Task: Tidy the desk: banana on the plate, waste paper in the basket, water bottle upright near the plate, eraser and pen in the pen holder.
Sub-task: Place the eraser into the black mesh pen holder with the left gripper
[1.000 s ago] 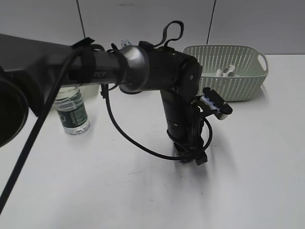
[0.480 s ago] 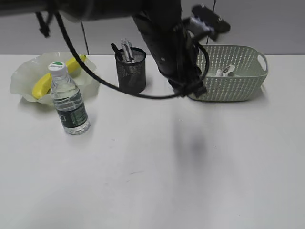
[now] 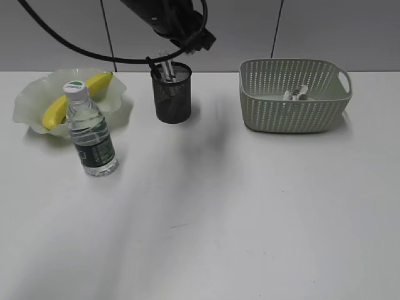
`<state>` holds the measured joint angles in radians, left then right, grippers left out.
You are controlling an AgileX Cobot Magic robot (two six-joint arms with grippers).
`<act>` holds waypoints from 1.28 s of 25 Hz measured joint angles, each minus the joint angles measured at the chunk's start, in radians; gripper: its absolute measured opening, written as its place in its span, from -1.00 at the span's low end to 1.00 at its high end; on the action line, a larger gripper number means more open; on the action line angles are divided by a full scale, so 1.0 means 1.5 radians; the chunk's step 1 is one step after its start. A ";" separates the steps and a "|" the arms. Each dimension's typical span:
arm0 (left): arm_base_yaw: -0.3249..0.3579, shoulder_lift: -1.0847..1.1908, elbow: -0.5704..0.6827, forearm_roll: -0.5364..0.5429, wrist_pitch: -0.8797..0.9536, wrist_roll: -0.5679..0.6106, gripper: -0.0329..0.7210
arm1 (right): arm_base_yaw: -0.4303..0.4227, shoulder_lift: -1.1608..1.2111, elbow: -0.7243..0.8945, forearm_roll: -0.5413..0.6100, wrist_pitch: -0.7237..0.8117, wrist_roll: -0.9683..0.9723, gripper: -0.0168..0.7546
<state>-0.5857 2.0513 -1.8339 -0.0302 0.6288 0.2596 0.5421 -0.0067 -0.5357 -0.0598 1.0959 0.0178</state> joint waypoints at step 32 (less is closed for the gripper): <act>0.096 0.136 0.000 -0.111 -0.202 -0.002 -0.13 | 0.000 0.000 0.000 0.000 -0.001 0.000 0.04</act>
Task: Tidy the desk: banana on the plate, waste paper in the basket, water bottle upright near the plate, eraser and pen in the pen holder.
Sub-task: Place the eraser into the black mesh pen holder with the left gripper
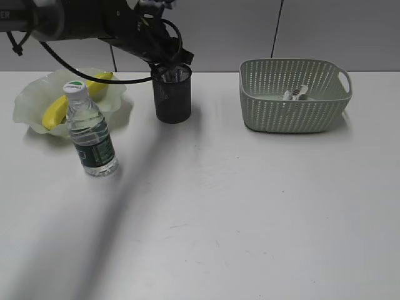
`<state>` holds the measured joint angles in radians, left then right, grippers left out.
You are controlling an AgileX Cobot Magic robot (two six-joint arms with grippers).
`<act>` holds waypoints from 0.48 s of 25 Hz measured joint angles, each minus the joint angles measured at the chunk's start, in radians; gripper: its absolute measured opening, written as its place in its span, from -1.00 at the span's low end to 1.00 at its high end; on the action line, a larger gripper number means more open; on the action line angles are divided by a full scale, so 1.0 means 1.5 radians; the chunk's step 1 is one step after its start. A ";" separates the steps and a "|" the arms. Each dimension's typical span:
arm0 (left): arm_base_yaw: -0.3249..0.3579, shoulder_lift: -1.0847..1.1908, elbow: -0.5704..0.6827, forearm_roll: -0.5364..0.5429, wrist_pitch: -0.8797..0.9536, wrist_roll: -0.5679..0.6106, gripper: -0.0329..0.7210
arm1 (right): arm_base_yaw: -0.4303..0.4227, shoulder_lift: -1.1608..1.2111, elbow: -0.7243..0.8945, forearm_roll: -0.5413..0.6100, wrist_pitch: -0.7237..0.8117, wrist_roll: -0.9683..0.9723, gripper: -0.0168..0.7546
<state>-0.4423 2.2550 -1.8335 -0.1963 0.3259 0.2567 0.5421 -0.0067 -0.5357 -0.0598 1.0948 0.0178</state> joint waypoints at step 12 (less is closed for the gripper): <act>0.000 -0.083 0.001 0.001 0.105 0.000 -0.07 | 0.000 0.000 0.000 0.000 -0.001 0.000 0.04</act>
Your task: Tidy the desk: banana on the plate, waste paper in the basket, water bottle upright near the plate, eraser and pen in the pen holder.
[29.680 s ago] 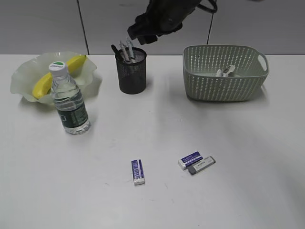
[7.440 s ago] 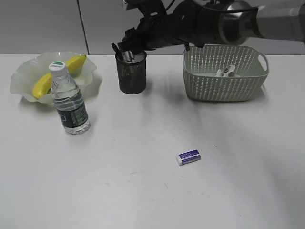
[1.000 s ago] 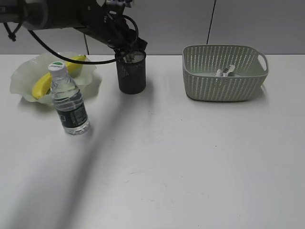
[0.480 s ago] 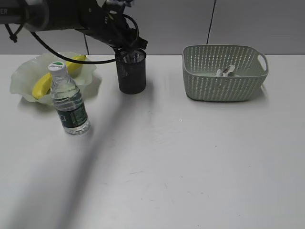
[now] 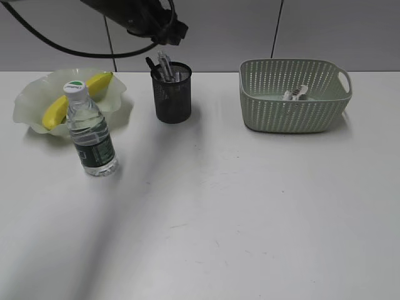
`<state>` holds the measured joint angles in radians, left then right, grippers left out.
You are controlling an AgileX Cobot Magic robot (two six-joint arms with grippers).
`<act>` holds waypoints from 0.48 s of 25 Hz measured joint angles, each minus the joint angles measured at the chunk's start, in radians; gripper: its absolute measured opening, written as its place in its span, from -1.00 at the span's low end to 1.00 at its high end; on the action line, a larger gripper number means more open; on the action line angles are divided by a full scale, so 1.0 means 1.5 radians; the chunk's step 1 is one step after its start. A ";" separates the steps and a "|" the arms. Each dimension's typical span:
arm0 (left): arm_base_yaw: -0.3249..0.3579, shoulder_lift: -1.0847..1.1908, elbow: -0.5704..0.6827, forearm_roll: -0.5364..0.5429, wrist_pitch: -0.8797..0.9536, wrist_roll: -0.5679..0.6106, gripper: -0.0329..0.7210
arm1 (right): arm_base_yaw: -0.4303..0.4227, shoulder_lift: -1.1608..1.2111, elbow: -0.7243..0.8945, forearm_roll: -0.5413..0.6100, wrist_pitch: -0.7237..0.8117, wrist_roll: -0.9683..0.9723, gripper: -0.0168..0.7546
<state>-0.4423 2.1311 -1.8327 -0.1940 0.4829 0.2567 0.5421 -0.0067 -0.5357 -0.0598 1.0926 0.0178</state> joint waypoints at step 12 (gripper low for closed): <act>0.000 -0.206 0.000 0.102 0.436 0.000 -0.11 | 0.000 0.000 0.000 0.000 -0.001 0.000 0.04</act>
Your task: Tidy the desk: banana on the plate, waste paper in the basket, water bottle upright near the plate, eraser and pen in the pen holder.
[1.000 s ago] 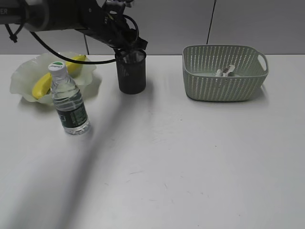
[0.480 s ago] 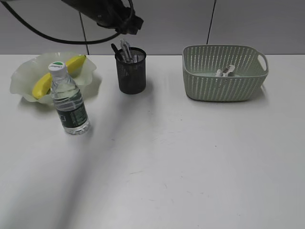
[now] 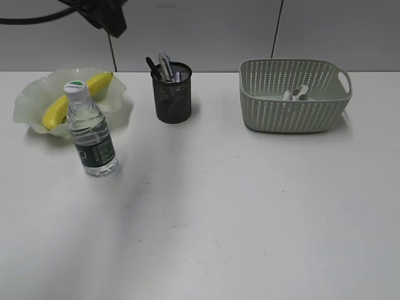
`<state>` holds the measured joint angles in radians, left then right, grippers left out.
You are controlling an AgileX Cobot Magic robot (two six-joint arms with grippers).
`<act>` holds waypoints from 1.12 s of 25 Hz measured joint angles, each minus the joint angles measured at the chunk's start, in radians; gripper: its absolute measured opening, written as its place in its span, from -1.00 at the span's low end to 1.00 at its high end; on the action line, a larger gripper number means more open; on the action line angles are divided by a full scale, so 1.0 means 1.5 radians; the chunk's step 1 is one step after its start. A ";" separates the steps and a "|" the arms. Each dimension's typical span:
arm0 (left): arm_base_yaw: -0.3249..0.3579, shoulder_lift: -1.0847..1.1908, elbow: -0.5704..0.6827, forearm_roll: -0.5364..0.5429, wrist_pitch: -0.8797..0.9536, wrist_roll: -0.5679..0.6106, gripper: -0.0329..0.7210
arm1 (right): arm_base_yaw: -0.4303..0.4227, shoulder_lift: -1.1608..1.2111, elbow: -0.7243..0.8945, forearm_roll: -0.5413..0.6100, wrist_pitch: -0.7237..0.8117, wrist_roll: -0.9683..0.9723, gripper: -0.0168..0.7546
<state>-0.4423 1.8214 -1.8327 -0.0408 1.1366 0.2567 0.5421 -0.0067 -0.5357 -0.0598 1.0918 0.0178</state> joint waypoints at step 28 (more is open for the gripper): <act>0.000 -0.847 0.670 0.009 0.059 -0.115 -0.14 | 0.000 0.000 0.000 0.028 -0.015 0.000 0.04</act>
<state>-0.4423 0.5517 -0.8272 -0.0276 1.2250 0.0839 0.5421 -0.0067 -0.5357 -0.0178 1.0686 0.0178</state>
